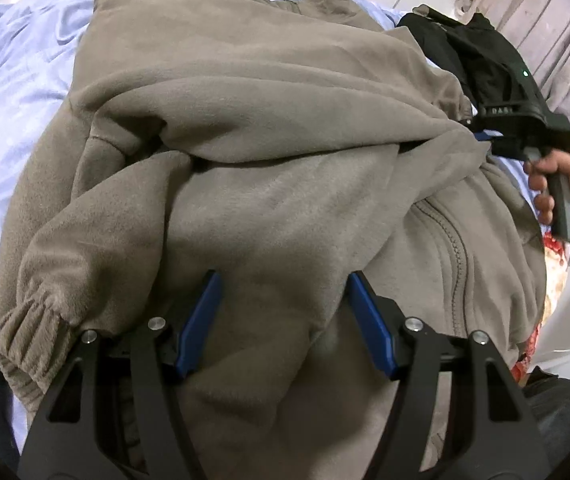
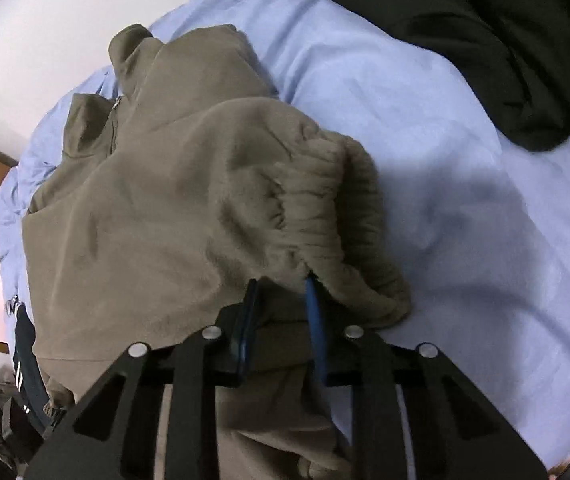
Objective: Fold large clothes
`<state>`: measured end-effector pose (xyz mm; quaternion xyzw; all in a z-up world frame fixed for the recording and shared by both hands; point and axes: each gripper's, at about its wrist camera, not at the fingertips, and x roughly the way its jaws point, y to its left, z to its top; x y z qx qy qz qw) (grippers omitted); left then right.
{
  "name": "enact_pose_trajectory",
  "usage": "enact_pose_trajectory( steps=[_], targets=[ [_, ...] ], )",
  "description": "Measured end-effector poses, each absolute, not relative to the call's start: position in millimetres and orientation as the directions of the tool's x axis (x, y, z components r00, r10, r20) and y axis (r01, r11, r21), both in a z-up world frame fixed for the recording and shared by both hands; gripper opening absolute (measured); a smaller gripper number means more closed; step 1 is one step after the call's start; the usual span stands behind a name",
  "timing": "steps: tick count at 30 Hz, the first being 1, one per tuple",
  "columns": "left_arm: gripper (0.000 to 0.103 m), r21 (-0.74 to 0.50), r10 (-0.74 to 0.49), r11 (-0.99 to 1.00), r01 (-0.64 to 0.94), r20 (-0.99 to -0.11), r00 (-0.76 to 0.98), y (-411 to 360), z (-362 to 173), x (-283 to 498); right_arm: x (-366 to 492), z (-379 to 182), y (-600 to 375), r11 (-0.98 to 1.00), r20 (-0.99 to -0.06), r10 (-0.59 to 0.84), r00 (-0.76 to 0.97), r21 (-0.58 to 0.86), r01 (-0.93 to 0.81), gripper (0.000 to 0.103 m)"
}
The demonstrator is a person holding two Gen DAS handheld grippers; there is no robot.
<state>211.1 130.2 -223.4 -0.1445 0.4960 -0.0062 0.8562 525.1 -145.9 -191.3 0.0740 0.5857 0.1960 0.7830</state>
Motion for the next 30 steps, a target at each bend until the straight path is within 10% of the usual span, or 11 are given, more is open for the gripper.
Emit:
enact_pose_trajectory(
  steps=[14,21,30],
  targets=[
    [0.08,-0.207,-0.11,0.975,-0.085,-0.771,0.627,104,-173,124,360,-101,-231,0.834,-0.851,0.446,0.277,0.283,-0.473,0.046],
    [0.087,-0.125,-0.008,0.982,-0.142,-0.776,0.631,98,-169,40,278,-152,-293,0.845,-0.889,0.375,0.263,0.212,-0.491,0.087],
    [0.087,-0.042,0.058,0.985,-0.17,-0.838,0.543,123,-204,-41,253,-209,-321,0.855,-0.889,0.358,0.284,0.19,-0.482,0.088]
  ],
)
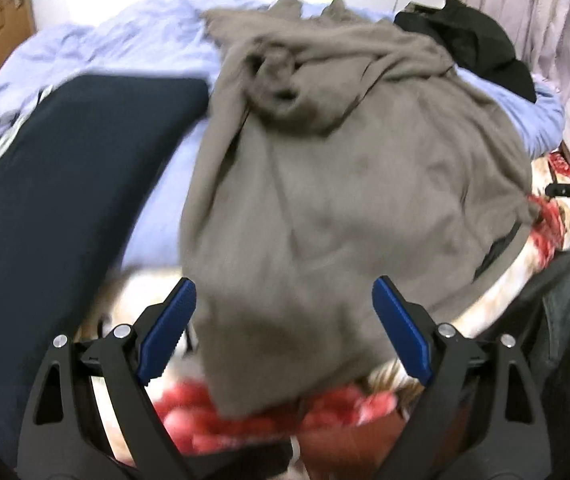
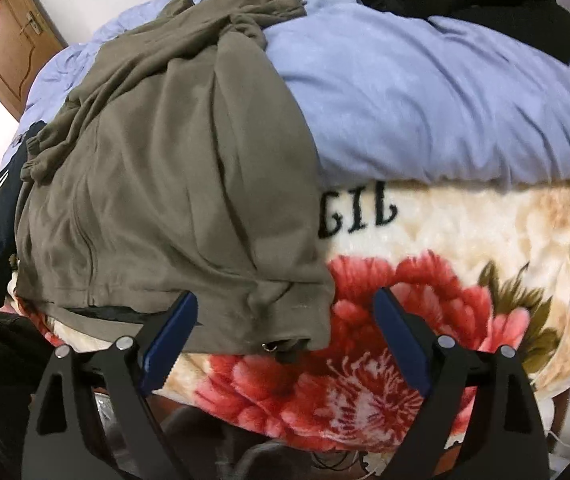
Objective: Fold large clothes
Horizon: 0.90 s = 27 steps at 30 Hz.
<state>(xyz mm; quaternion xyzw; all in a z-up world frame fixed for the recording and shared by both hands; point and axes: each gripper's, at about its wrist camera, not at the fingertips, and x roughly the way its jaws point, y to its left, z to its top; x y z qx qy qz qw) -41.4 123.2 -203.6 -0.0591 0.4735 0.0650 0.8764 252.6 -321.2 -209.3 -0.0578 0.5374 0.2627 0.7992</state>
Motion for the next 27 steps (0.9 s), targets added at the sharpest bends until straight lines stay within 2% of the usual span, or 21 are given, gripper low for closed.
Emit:
enact_pose_trajectory(
  steps=[3,6,9,12,16,27],
  targets=[
    [0.087,-0.05,0.043,0.984,-0.17,-0.864,0.501,130,-220,-55,253,-224,-323,0.852,-0.881,0.377,0.286,0.209,-0.48,0.088],
    [0.087,-0.009,0.089,0.978,-0.21,-0.887,0.454,139,-233,-65,251,-239,-321,0.837,-0.887,0.378,0.266,0.205,-0.507,0.088],
    [0.087,-0.084,0.048,0.958,-0.275,-0.896,0.441,158,-243,-68,255,-249,-320,0.828,-0.883,0.401,0.242,0.237,-0.509,0.088],
    [0.087,-0.214,-0.066,0.927,-0.307,-0.902,0.428,171,-253,-63,260,-258,-322,0.822,-0.873,0.432,0.225,0.279,-0.497,0.088],
    [0.087,-0.174,-0.044,0.938,-0.299,-0.917,0.396,176,-264,-48,266,-267,-327,0.813,-0.863,0.464,0.202,0.324,-0.483,0.088],
    [0.087,-0.304,-0.174,0.905,-0.298,-0.903,0.393,192,-285,-22,274,-269,-307,0.764,-0.83,0.547,0.109,0.442,-0.471,0.088]
  ],
)
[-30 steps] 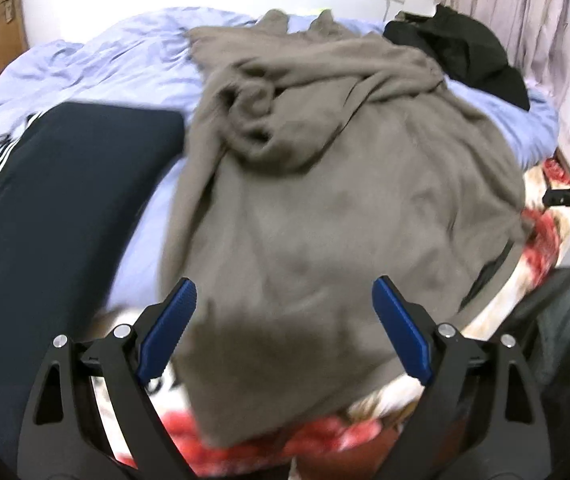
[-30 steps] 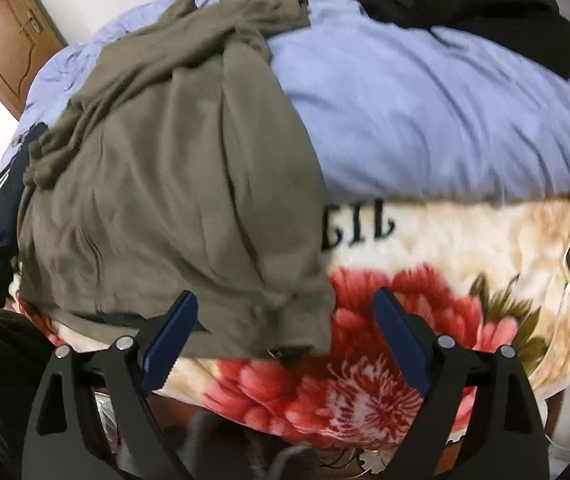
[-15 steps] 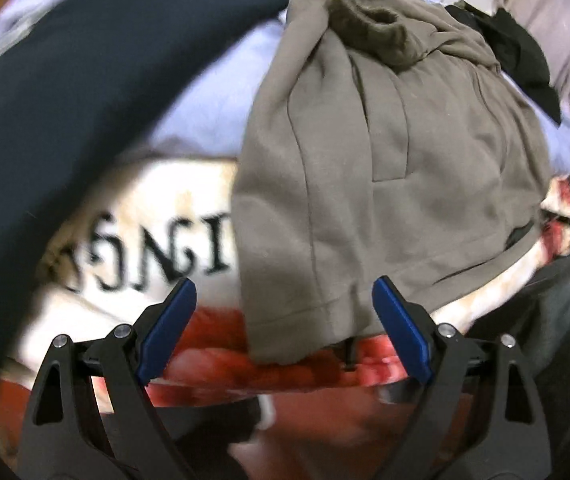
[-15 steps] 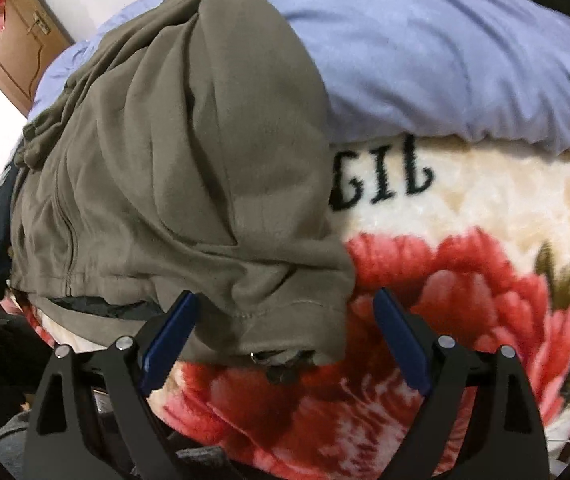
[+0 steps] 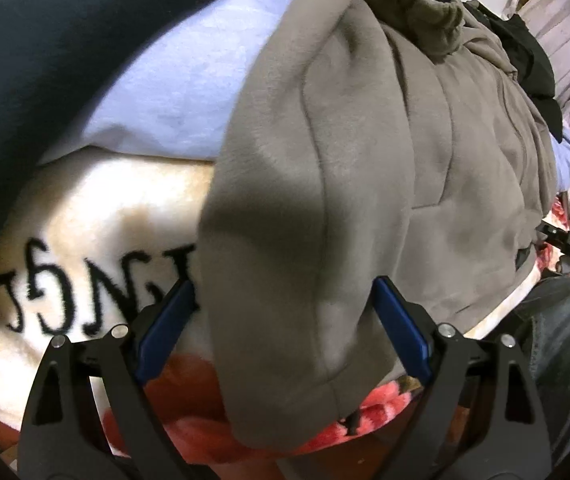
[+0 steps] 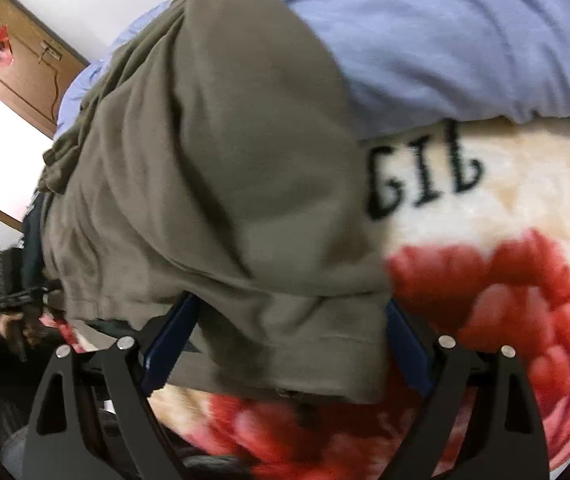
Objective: Fold large clothes
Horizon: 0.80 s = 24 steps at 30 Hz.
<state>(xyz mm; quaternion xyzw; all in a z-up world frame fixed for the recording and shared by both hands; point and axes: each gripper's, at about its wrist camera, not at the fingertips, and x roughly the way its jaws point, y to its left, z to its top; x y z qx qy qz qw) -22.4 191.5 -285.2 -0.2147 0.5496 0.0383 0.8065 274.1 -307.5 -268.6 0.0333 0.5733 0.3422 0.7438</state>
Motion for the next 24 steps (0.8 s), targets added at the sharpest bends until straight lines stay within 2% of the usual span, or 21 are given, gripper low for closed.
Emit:
enact_pose_trajectory(
  steps=[3,5,6,7,10,15,19,24],
  targets=[
    [0.084,-0.378,-0.253,0.89,-0.253,-0.873,0.416,192,-282,-16,271,-270,-292,0.778,-0.871,0.478,0.113,0.36,-0.514,0.087],
    [0.059,-0.419,-0.3,0.88,-0.222,-0.854,0.424,188,-278,-12,273,-268,-293,0.799,-0.887,0.447,0.115,0.339,-0.497,0.076],
    [0.035,-0.42,-0.303,0.881,-0.218,-0.855,0.422,186,-278,-10,276,-267,-295,0.8,-0.884,0.458,0.097,0.362,-0.478,0.059],
    [0.021,-0.44,-0.33,0.875,-0.203,-0.847,0.417,183,-277,-9,280,-265,-298,0.792,-0.868,0.493,0.052,0.423,-0.44,0.04],
    [0.013,-0.477,-0.381,0.865,-0.158,-0.828,0.412,177,-270,-6,281,-252,-297,0.785,-0.862,0.505,0.034,0.443,-0.432,0.021],
    [0.008,-0.553,-0.435,0.821,-0.143,-0.767,0.472,169,-247,-14,270,-226,-296,0.784,-0.864,0.499,0.069,0.416,-0.462,0.018],
    [0.007,-0.614,-0.474,0.787,-0.058,-0.663,0.58,159,-203,-27,256,-190,-308,0.729,-0.806,0.588,0.074,0.488,-0.479,0.017],
    [0.007,-0.625,-0.463,0.78,-0.028,-0.608,0.646,158,-165,-48,227,-143,-326,0.696,-0.748,0.649,0.142,0.507,-0.509,0.016]
  ],
)
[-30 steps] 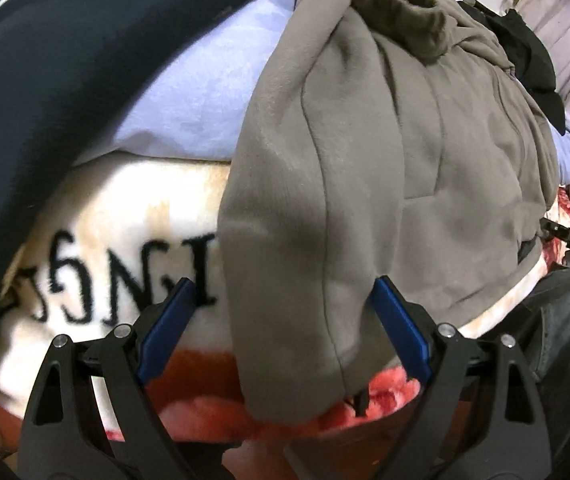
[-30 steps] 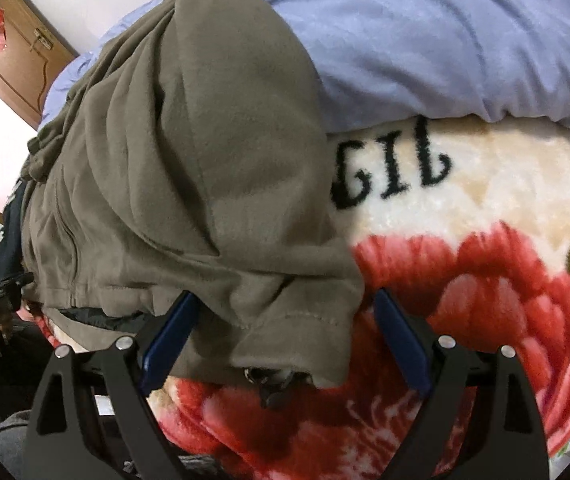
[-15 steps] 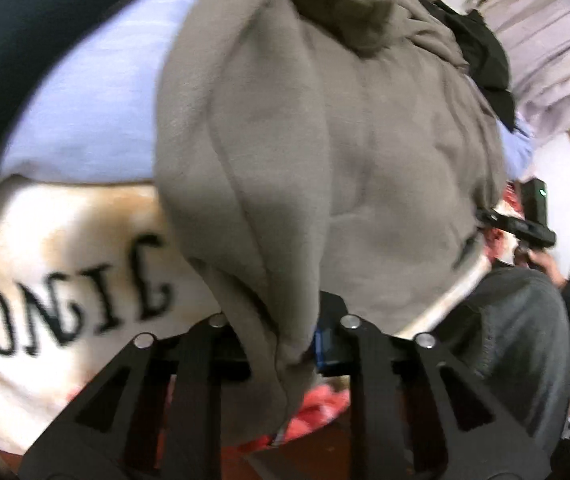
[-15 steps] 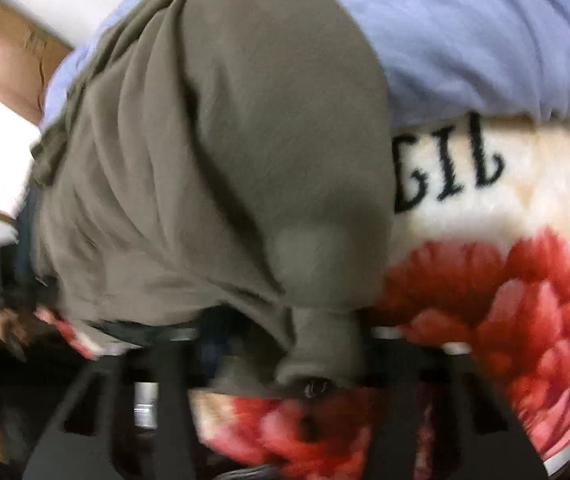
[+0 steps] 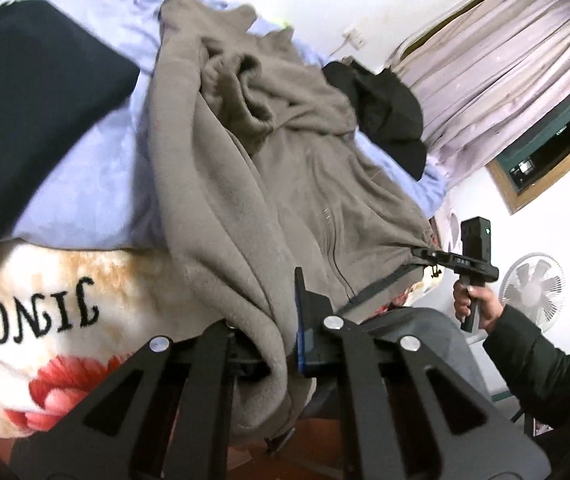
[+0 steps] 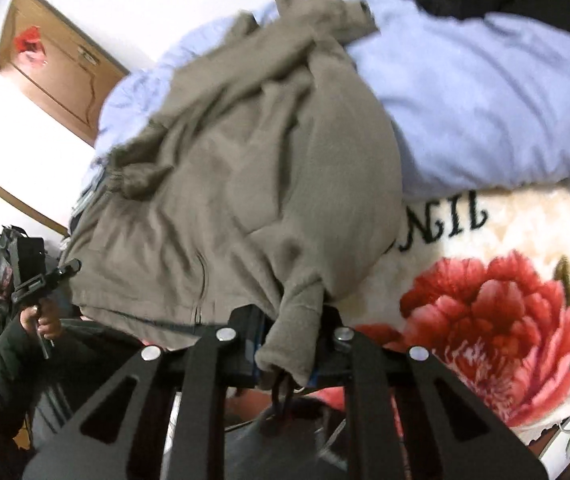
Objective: Fold large clothes
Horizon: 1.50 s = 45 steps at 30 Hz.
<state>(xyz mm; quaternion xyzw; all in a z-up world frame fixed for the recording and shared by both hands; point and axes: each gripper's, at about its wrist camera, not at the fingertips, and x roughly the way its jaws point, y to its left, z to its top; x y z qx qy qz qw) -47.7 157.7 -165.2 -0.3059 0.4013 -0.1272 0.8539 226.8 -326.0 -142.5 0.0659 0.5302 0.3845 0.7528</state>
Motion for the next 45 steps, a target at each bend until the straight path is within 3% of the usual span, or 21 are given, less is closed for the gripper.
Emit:
enact_pose_trajectory(
  steps=[9,16,27,40,45],
  targets=[
    [0.005,-0.671,-0.464,0.742,-0.004,-0.517,0.719,157,-108,-90,183,-86,-352,0.632,-0.63,0.748,0.209,0.582,-0.512,0.015],
    [0.003,-0.663,-0.433,0.747,0.044,-0.436,0.789,133,-70,-145,134,-60,-385,0.513,-0.468,0.856,0.221,0.719,-0.469,0.014],
    [0.003,-0.738,-0.451,0.675,0.017,-0.394,0.801,134,-48,-203,86,-19,-424,0.48,-0.41,0.877,0.25,0.752,-0.452,0.011],
    [0.003,-0.774,-0.341,0.621,-0.122,-0.407,0.847,224,-52,-76,234,-1,-391,0.472,-0.334,0.857,0.392,0.814,-0.34,0.01],
    [0.003,-0.802,-0.294,0.565,-0.193,-0.415,0.861,263,-63,-17,306,-3,-364,0.487,-0.349,0.84,0.416,0.822,-0.294,0.01]
  ],
)
